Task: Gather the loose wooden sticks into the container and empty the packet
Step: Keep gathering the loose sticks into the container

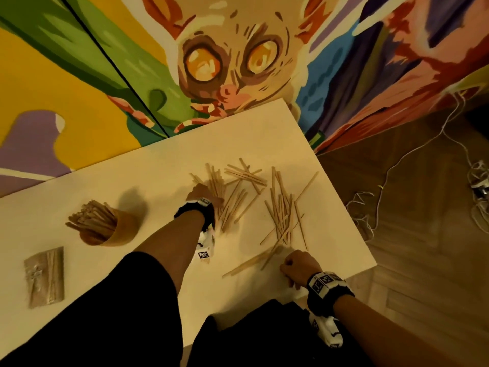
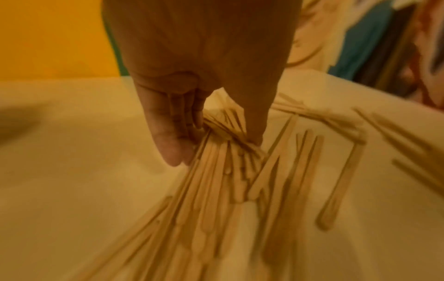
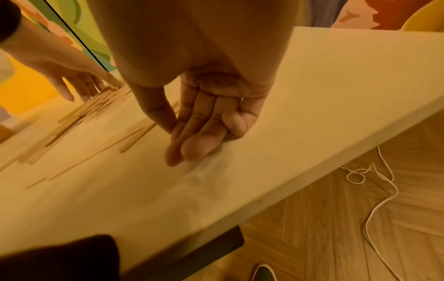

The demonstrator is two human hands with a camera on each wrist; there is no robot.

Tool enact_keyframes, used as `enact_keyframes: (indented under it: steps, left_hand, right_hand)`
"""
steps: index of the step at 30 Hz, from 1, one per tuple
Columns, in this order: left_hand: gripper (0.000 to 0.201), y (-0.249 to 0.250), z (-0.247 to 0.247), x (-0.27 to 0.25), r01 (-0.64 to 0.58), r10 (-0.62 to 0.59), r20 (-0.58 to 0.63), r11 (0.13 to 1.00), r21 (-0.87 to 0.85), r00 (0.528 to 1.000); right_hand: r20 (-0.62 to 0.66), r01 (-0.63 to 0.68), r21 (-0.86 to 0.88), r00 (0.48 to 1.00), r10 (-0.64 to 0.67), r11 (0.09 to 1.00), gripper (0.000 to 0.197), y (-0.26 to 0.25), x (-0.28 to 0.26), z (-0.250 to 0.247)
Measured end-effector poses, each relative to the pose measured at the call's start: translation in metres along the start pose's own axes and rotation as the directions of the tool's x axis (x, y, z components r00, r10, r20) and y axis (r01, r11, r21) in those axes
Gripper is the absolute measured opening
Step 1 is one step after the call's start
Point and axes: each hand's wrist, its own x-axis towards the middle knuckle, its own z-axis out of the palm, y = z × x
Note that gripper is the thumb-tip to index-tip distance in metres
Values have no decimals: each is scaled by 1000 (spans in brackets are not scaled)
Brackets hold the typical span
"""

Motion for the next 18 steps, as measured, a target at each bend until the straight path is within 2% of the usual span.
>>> enact_keyframes:
  steps: [4,6,11,14,18]
  left_hand:
    - [58,2,3,-8,-11,12,-25,1000,12,1000]
    - [52,0,8,-12,-8,8,-15,1000,-4,1000]
    - [46,-5,20,-16,-10,10,7,996,-84,1000]
    - [49,-10,23,-19,-5,7,9,980,-197,1000]
    - [47,-22,21,-26,-17,0,-51,938,-347,999]
  right_hand:
    - [-12,2,7,1000,-2,1000,27,1,2,1]
    - [-10,-2,15,1000,3,1000,26,1,3,1]
    - [4,-1,45,1000,1,999,26,3,7,1]
    - [26,8,77,1000,-10,997,25,5,9,0]
    - [66,11,148,998,-21,989,21,6,11,-5]
